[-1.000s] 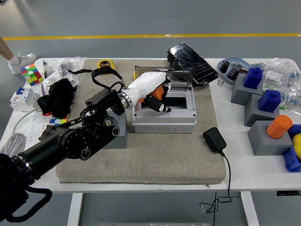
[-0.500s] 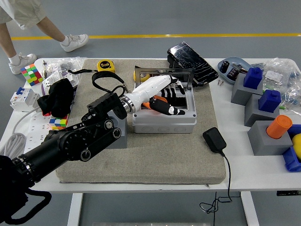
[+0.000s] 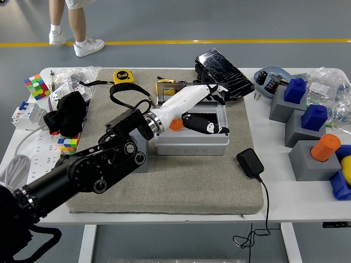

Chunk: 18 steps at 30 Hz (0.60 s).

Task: Fetch the battery,place it into the box,close the lid of the box

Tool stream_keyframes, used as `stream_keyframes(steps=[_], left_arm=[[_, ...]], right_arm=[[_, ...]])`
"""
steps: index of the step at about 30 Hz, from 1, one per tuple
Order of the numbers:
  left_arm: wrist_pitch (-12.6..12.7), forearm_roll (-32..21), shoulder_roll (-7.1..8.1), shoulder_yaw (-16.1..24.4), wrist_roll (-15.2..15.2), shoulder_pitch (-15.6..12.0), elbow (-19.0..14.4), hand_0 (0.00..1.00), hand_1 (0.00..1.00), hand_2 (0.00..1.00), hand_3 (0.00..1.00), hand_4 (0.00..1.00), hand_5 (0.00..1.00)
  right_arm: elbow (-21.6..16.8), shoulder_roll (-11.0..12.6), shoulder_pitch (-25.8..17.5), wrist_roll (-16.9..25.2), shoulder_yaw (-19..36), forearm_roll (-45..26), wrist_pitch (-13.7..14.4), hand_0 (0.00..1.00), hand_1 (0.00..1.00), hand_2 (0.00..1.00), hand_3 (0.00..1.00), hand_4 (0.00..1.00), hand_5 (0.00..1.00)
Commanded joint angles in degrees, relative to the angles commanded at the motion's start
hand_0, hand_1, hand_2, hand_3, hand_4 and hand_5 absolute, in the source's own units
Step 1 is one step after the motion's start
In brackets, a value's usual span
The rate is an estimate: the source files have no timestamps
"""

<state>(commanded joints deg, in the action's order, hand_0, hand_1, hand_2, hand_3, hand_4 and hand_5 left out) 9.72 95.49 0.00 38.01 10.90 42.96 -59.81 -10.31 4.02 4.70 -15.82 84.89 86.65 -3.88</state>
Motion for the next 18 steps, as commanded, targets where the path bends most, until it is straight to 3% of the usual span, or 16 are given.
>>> stream_keyframes(steps=[9,10,18], left_arm=[[-4.16,5.07,0.1,6.3,-7.27,-5.03,-9.47,0.451,0.618,0.607,0.694,0.998,0.441],[-4.35,5.24,0.45,6.89,-7.55,-5.66,-10.02,0.437,0.616,0.593,0.672,0.998,0.493],[-5.77,6.6,8.42,12.68,-9.88,-12.27,-14.67,0.444,0.622,0.584,0.661,0.998,0.506]], right_arm=[[0.0,0.03,0.07,0.17,-0.17,-0.22,0.05,0.642,0.663,0.672,0.575,0.969,0.58],[0.0,0.02,0.06,0.16,-0.16,-0.24,0.05,0.642,0.663,0.672,0.576,0.97,0.58],[0.0,0.11,-0.34,0.18,0.66,0.29,0.11,0.642,0.663,0.672,0.576,0.97,0.58]])
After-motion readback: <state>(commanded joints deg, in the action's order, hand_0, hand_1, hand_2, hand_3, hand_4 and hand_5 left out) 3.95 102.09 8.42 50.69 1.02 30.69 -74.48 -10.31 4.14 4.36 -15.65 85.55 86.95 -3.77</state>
